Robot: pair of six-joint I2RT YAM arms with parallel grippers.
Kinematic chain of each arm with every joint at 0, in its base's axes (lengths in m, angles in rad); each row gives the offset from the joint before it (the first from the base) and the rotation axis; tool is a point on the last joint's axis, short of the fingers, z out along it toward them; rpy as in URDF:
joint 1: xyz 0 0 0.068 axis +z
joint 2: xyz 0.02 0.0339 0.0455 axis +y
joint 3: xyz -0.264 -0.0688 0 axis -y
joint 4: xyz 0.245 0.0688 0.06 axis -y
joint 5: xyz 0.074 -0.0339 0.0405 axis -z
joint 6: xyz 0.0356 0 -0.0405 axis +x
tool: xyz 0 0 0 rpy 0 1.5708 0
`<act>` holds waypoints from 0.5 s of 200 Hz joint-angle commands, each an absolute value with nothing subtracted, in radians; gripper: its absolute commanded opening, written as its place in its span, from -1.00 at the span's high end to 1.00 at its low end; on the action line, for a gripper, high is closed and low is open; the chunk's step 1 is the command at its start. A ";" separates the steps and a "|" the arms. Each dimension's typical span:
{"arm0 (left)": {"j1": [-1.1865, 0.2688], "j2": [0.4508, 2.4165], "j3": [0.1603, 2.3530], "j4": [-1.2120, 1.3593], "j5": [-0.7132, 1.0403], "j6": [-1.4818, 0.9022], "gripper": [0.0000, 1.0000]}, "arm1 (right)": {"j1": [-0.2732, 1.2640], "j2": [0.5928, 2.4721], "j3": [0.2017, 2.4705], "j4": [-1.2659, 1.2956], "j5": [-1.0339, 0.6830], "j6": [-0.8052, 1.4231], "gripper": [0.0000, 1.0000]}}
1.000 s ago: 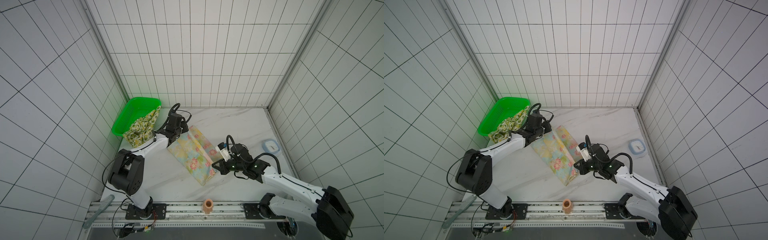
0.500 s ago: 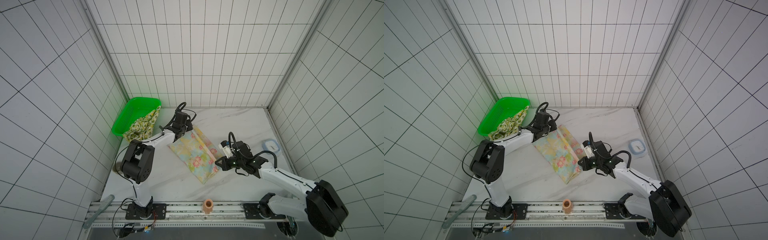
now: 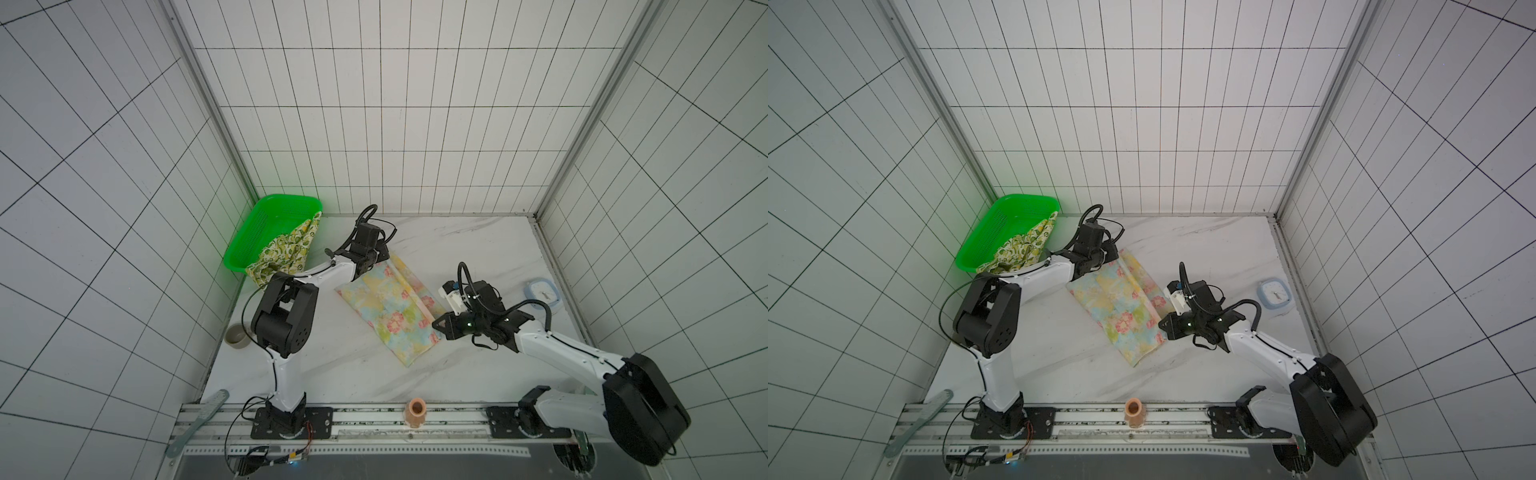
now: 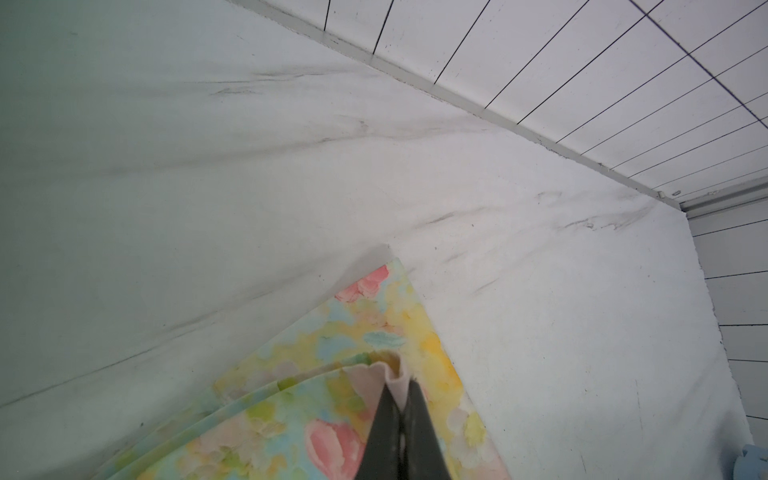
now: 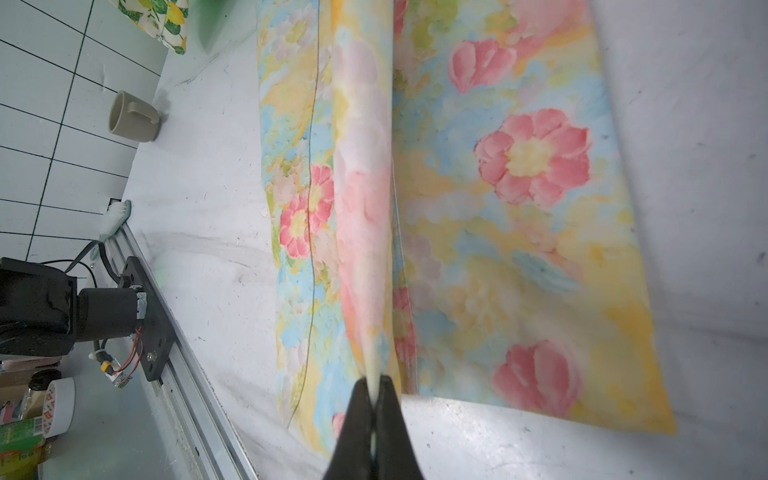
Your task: Fold and stack the skirts
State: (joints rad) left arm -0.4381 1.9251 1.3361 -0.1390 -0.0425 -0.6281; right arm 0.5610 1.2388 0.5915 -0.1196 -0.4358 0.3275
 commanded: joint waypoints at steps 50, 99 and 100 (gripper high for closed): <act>-0.429 1.988 1.388 -0.100 -0.060 -0.636 1.00 | 0.539 1.284 0.655 -0.182 -0.435 0.302 1.00; -0.440 2.000 1.355 -0.034 -0.021 -0.600 1.00 | 0.533 1.338 0.657 -0.159 -0.426 0.305 0.08; -0.441 1.999 1.356 -0.034 -0.021 -0.599 1.00 | 0.532 1.339 0.657 -0.158 -0.425 0.305 0.08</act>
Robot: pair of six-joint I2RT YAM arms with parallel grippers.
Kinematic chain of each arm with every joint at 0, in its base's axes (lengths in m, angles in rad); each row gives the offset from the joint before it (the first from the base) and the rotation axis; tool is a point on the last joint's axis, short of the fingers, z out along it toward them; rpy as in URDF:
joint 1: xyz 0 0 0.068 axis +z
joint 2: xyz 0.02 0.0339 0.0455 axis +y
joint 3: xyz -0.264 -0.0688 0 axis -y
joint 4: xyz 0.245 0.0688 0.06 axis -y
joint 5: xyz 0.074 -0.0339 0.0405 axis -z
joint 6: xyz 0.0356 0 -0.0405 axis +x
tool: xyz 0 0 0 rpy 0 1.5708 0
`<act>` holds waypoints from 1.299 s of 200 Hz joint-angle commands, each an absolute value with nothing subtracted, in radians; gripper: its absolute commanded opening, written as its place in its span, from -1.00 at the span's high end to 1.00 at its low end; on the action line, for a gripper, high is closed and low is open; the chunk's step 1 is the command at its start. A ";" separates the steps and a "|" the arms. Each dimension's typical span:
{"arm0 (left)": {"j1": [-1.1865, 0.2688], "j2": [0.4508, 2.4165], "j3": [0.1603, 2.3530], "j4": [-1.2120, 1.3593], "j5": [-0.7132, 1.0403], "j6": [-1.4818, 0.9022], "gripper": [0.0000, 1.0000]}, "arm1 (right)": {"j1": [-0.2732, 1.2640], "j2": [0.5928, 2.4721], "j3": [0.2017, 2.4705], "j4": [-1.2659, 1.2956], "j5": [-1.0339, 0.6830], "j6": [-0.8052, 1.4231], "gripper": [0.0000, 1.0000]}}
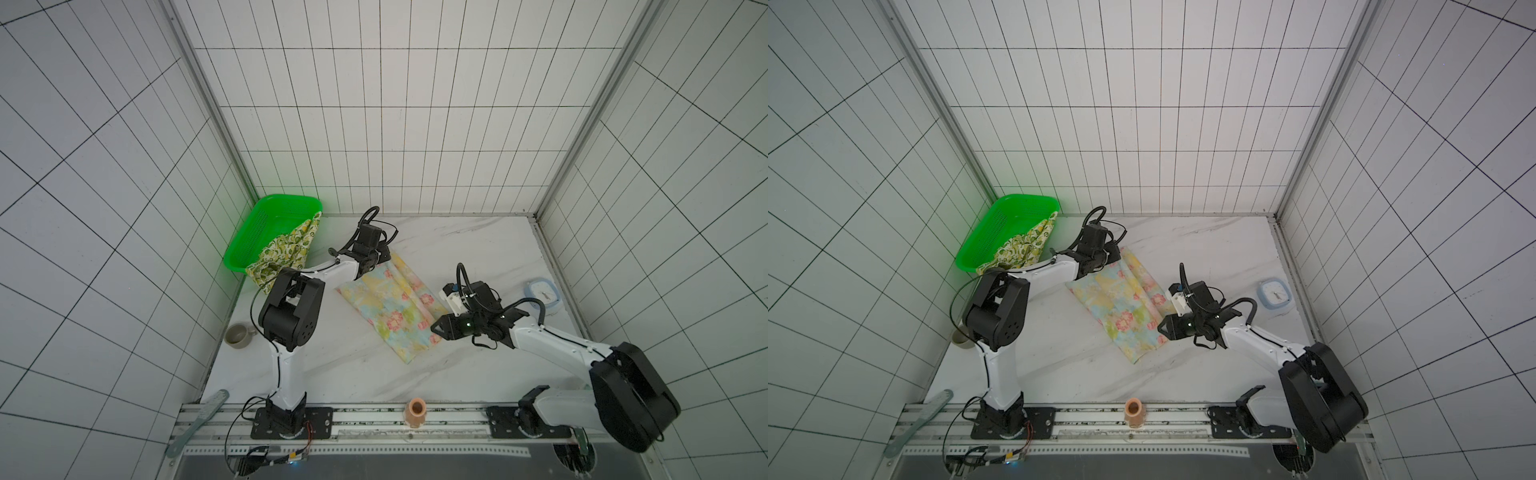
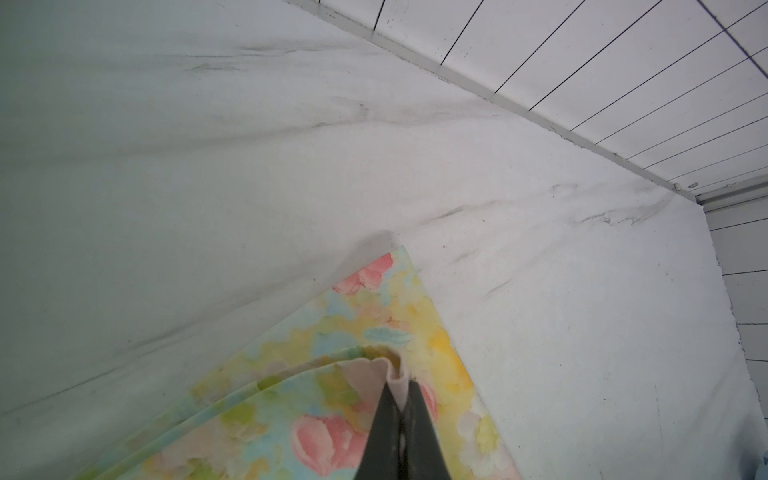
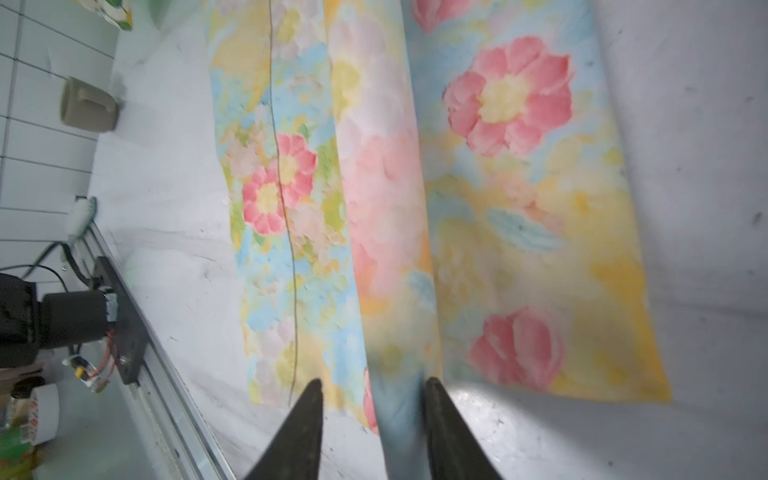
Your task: Fold and stack the skirts
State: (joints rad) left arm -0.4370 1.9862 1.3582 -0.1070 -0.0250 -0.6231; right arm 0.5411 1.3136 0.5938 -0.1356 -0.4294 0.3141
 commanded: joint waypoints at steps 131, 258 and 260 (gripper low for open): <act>-0.439 2.008 1.379 -0.048 -0.005 -0.569 1.00 | 0.569 1.407 0.753 -0.167 -0.312 0.296 1.00; -0.167 1.465 1.083 -0.156 0.025 -0.588 1.00 | 0.974 1.168 0.976 -0.341 -0.272 0.187 1.00; -0.163 1.453 1.077 -0.158 0.026 -0.585 1.00 | 0.981 1.169 0.978 -0.342 -0.274 0.185 1.00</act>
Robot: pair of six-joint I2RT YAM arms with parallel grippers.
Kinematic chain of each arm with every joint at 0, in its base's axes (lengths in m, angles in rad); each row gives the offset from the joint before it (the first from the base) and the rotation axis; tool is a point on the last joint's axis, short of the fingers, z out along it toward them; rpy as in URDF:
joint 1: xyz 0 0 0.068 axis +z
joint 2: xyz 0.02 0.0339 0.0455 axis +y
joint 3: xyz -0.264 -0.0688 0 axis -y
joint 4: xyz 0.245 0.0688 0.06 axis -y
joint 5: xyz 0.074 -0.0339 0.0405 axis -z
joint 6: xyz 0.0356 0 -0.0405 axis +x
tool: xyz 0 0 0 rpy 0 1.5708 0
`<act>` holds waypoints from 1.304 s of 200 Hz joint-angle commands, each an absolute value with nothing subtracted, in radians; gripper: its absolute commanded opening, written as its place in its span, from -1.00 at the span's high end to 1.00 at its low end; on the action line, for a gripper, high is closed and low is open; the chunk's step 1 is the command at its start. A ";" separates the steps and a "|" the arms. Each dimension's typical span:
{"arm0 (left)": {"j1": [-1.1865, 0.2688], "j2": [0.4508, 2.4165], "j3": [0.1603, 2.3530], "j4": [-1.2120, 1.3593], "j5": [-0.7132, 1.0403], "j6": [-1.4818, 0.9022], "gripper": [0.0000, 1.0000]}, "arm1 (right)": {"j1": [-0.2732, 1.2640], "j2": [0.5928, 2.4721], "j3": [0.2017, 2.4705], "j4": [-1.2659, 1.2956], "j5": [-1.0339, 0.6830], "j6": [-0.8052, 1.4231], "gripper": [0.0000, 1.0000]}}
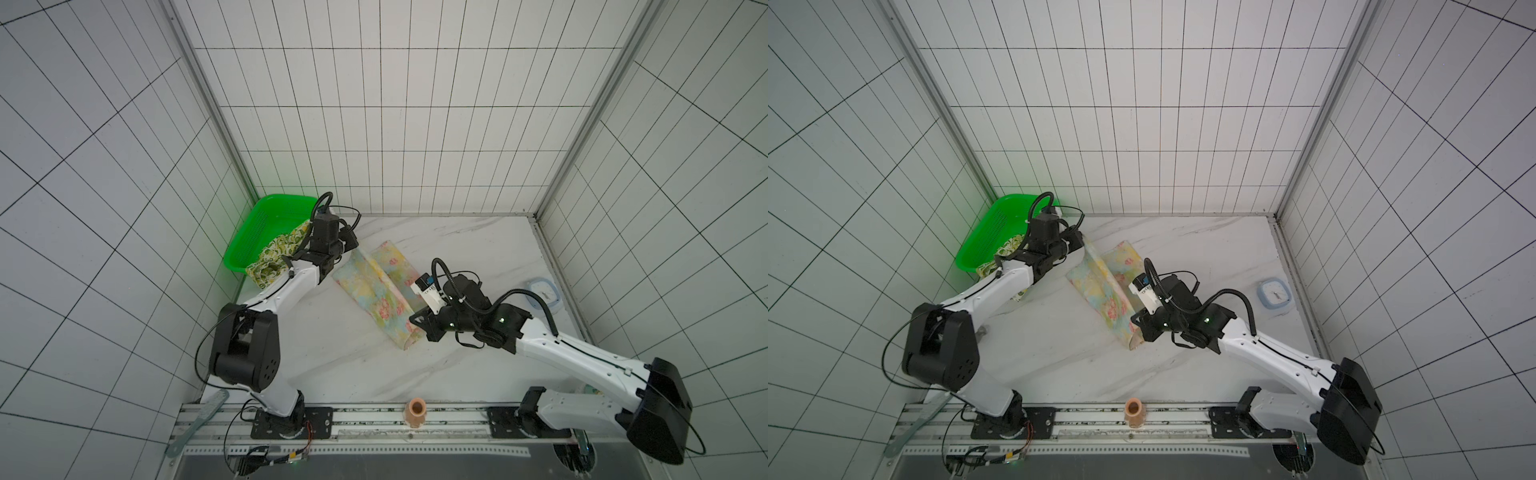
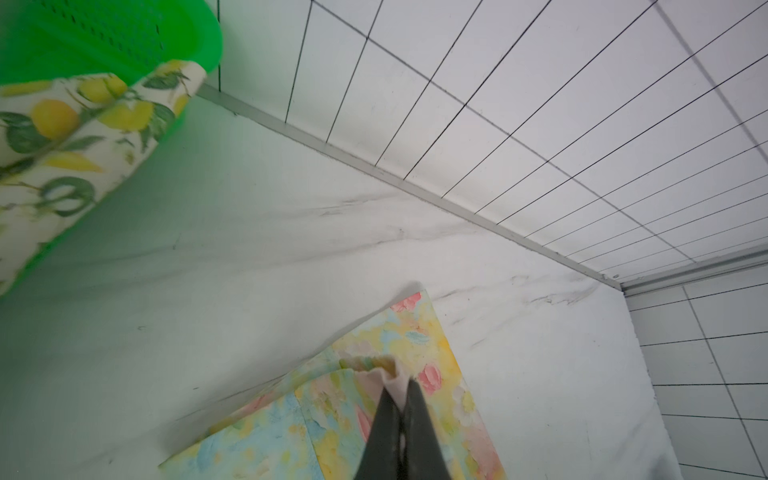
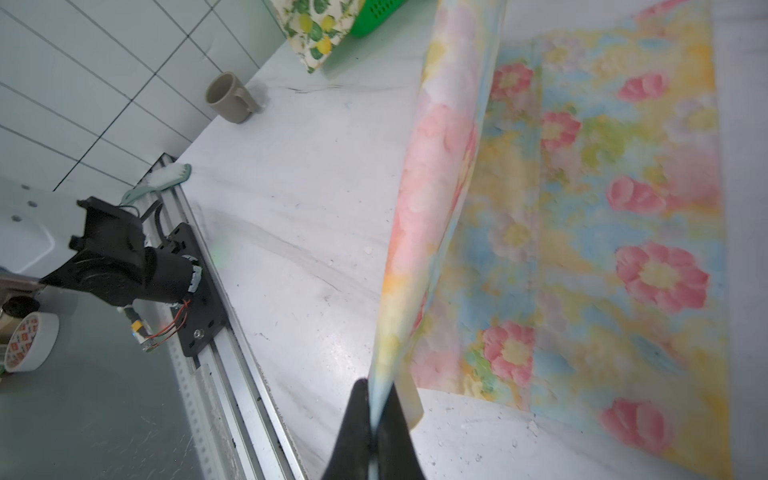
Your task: Fold and stack the skirts
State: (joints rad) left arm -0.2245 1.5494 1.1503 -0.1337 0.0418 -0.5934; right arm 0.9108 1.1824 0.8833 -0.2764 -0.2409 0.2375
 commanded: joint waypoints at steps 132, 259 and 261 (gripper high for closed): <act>0.015 1.116 0.921 -0.296 0.006 -0.518 1.00 | 1.272 1.334 1.016 -0.250 -0.320 0.182 1.00; -0.311 1.660 1.246 -0.130 -0.113 -0.517 1.00 | 0.888 1.124 0.627 -0.099 -0.470 0.385 1.00; -0.314 1.671 1.253 -0.126 -0.113 -0.517 1.00 | 0.881 1.123 0.620 -0.094 -0.472 0.388 1.00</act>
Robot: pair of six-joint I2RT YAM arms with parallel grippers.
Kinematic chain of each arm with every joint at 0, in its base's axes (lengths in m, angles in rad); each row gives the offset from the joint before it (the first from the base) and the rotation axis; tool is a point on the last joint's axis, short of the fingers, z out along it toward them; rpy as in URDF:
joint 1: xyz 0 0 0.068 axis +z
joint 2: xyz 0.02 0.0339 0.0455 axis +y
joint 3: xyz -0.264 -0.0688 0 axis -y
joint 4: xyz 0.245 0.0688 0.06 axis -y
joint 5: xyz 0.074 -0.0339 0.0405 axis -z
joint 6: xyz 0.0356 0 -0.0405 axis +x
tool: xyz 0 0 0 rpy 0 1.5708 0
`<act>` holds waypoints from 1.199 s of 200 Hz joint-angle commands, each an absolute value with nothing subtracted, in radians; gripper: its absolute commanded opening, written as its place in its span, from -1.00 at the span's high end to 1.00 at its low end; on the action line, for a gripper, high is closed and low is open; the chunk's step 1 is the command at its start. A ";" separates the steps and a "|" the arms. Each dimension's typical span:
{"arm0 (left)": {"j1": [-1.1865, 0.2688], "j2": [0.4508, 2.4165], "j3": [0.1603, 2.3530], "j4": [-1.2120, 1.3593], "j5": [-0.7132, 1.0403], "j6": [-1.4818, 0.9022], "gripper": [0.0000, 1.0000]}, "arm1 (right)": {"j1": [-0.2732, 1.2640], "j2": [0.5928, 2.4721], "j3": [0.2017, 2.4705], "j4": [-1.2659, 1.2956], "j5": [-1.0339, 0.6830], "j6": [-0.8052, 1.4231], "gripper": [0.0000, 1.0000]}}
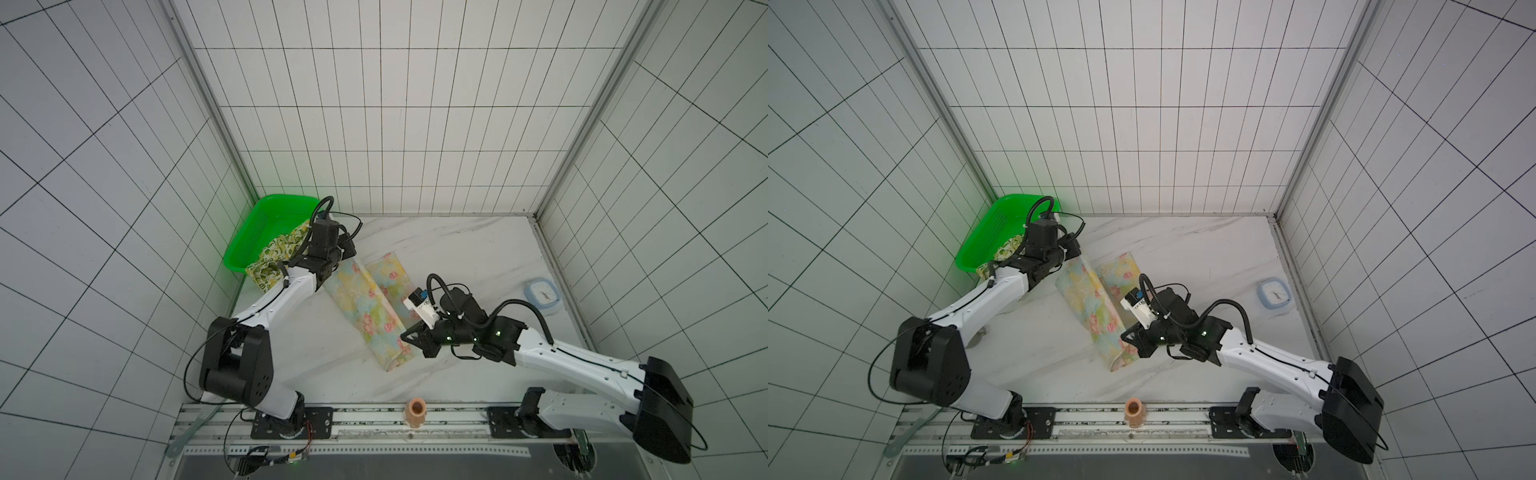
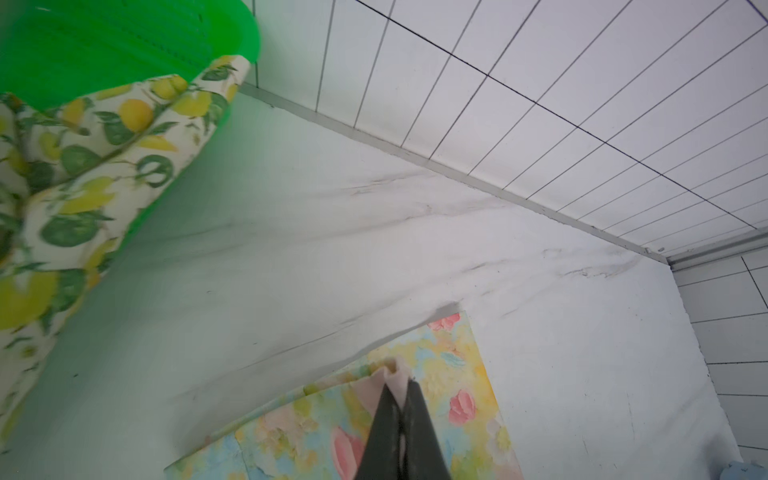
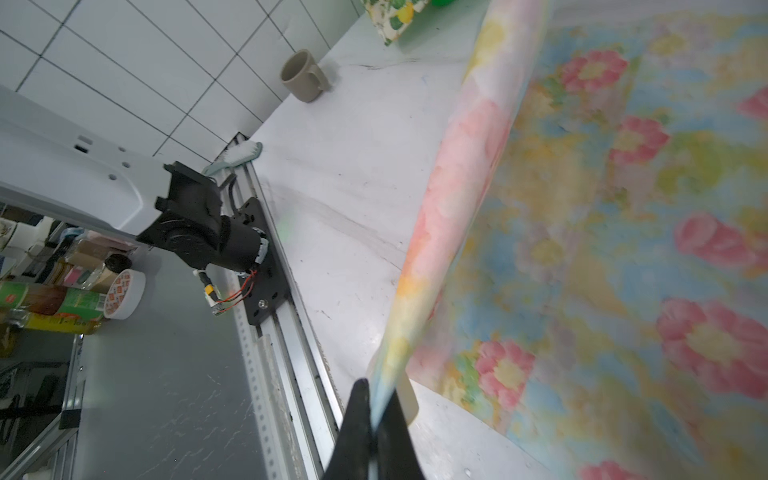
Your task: Fold and stack the skirts
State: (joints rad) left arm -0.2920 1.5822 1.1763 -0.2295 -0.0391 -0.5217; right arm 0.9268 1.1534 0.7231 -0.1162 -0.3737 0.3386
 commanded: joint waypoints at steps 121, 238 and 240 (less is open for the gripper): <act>-0.426 2.039 1.534 -0.103 -0.078 -0.532 1.00 | 0.605 1.186 0.431 0.064 -0.655 0.483 1.00; -0.448 2.129 1.582 -0.037 -0.035 -0.569 1.00 | 0.558 1.249 0.375 0.170 -0.706 0.542 1.00; -0.449 2.130 1.582 -0.037 -0.035 -0.568 1.00 | 0.557 1.249 0.375 0.170 -0.710 0.542 1.00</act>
